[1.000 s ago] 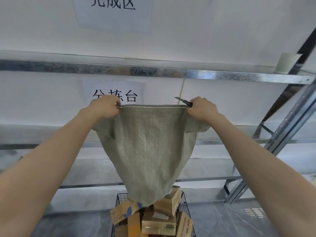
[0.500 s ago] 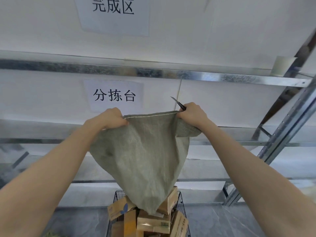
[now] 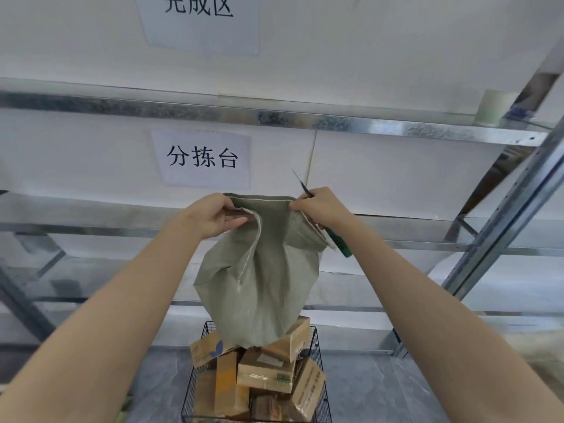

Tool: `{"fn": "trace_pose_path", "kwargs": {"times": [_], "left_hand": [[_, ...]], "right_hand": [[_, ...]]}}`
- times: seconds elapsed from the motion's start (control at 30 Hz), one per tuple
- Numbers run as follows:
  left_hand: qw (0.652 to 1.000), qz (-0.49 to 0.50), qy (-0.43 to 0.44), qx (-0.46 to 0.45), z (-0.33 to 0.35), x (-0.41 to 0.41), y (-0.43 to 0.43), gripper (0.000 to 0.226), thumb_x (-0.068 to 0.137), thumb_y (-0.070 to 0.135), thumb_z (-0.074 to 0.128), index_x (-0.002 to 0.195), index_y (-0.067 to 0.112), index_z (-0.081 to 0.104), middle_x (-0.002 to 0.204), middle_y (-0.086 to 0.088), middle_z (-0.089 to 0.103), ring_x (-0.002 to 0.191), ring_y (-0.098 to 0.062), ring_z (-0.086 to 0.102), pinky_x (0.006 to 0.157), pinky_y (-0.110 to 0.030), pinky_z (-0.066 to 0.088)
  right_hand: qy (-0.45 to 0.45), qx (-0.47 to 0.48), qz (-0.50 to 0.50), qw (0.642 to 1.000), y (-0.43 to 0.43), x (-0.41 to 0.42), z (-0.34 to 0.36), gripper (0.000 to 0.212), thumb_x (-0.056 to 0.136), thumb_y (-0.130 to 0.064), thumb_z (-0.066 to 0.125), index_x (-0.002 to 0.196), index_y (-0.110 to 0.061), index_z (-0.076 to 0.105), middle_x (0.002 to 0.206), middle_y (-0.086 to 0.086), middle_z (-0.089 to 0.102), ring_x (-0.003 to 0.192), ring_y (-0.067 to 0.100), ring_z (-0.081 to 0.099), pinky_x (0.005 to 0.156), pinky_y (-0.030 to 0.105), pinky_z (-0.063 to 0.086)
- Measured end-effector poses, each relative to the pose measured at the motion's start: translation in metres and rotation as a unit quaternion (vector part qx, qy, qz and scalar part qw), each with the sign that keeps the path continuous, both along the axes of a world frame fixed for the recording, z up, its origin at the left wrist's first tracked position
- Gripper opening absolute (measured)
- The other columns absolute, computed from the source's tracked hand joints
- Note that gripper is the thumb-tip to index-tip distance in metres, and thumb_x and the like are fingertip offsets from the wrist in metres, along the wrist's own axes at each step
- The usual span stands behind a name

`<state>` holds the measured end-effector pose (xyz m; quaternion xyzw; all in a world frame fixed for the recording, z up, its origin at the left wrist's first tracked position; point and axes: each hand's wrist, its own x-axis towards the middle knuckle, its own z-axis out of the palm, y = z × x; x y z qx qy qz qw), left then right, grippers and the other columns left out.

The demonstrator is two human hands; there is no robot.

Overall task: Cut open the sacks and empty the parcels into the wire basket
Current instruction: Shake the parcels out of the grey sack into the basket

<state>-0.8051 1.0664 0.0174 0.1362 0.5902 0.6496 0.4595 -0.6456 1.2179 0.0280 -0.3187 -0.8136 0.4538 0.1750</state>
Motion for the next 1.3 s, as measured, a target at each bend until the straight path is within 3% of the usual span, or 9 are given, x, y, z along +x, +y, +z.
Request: {"fn": "trace_pose_path", "kwargs": {"times": [0.33,0.47,0.63,0.7,0.8,0.93,1.0,1.17,1.3], "left_hand": [[0.951,0.090,-0.235,0.179,0.004,0.008,0.003,0.029,0.092,-0.010,0.028,0.114,-0.010,0.047,0.106,-0.030,0.054,0.081,-0.046,0.062,0.051,-0.033,0.058],[0.937,0.104,-0.265,0.202,0.012,0.003,0.004,0.027,0.092,-0.010,0.033,0.114,-0.012,0.048,0.111,-0.032,0.052,0.088,-0.047,0.059,0.062,-0.037,0.060],[0.919,0.070,-0.312,0.230,0.018,-0.006,-0.001,0.036,0.078,-0.011,0.032,0.111,-0.009,0.048,0.110,-0.028,0.057,0.103,-0.041,0.060,0.088,-0.040,0.054],[0.954,0.034,-0.231,0.190,0.017,-0.013,-0.005,0.036,0.080,-0.010,0.031,0.111,-0.005,0.049,0.113,-0.024,0.058,0.114,-0.034,0.058,0.096,-0.038,0.048],[0.997,0.018,0.013,0.076,0.014,-0.024,-0.008,0.028,0.092,-0.008,0.040,0.117,-0.005,0.052,0.102,-0.015,0.064,0.098,-0.022,0.066,0.080,-0.031,0.054],[0.973,0.040,0.226,-0.013,0.010,-0.036,-0.011,0.012,0.091,0.000,0.054,0.101,-0.001,0.061,0.080,-0.010,0.067,0.057,-0.010,0.067,0.058,-0.022,0.057],[0.953,0.037,0.298,-0.044,0.011,-0.039,-0.013,0.005,0.090,0.008,0.058,0.093,0.006,0.062,0.079,-0.004,0.059,0.063,-0.010,0.058,0.061,-0.024,0.054],[0.922,-0.047,0.378,-0.064,0.010,-0.053,-0.018,0.028,0.092,0.017,0.057,0.118,0.009,0.057,0.117,0.000,0.057,0.111,-0.016,0.049,0.095,-0.032,0.037],[0.932,-0.115,0.342,-0.016,0.008,-0.049,-0.016,0.025,0.096,0.008,0.048,0.120,0.009,0.056,0.120,-0.003,0.060,0.116,-0.017,0.054,0.102,-0.033,0.041]], "right_hand": [[0.058,-0.042,0.006,0.997,-0.035,-0.015,-0.005,0.040,0.081,-0.039,0.072,0.093,-0.002,0.068,0.073,-0.001,0.057,0.048,0.006,0.047,0.043,0.014,0.037],[0.052,-0.018,0.042,0.998,-0.047,-0.028,-0.008,0.047,0.072,-0.044,0.076,0.108,-0.017,0.066,0.099,-0.003,0.071,0.088,0.014,0.067,0.081,0.032,0.056],[0.009,0.084,0.011,0.996,-0.051,-0.033,-0.008,0.047,0.074,-0.011,0.062,0.120,-0.018,0.057,0.105,-0.001,0.065,0.097,0.020,0.061,0.084,0.035,0.051],[0.005,0.081,0.001,0.997,-0.046,-0.030,-0.002,0.037,0.076,-0.003,0.055,0.112,-0.011,0.060,0.096,0.007,0.064,0.089,0.026,0.060,0.075,0.035,0.048],[0.001,0.046,-0.033,0.998,-0.034,-0.023,0.008,0.024,0.076,0.000,0.059,0.099,-0.008,0.057,0.083,0.007,0.059,0.074,0.023,0.056,0.065,0.033,0.047],[-0.002,0.031,-0.047,0.998,-0.021,-0.012,0.019,0.009,0.075,-0.001,0.062,0.077,-0.009,0.057,0.070,0.003,0.050,0.064,0.015,0.045,0.057,0.025,0.037],[-0.035,0.030,-0.039,0.998,-0.016,-0.006,0.023,0.004,0.076,-0.006,0.063,0.077,-0.009,0.061,0.070,0.004,0.051,0.061,0.015,0.045,0.054,0.024,0.036],[-0.061,0.022,-0.058,0.996,0.002,0.008,0.022,0.005,0.077,-0.010,0.066,0.077,-0.009,0.062,0.064,0.004,0.045,0.055,0.015,0.036,0.048,0.026,0.030],[-0.005,-0.003,-0.075,0.997,0.008,0.010,0.020,0.007,0.080,-0.007,0.065,0.087,-0.006,0.064,0.065,0.004,0.048,0.055,0.014,0.038,0.046,0.024,0.030]]}}
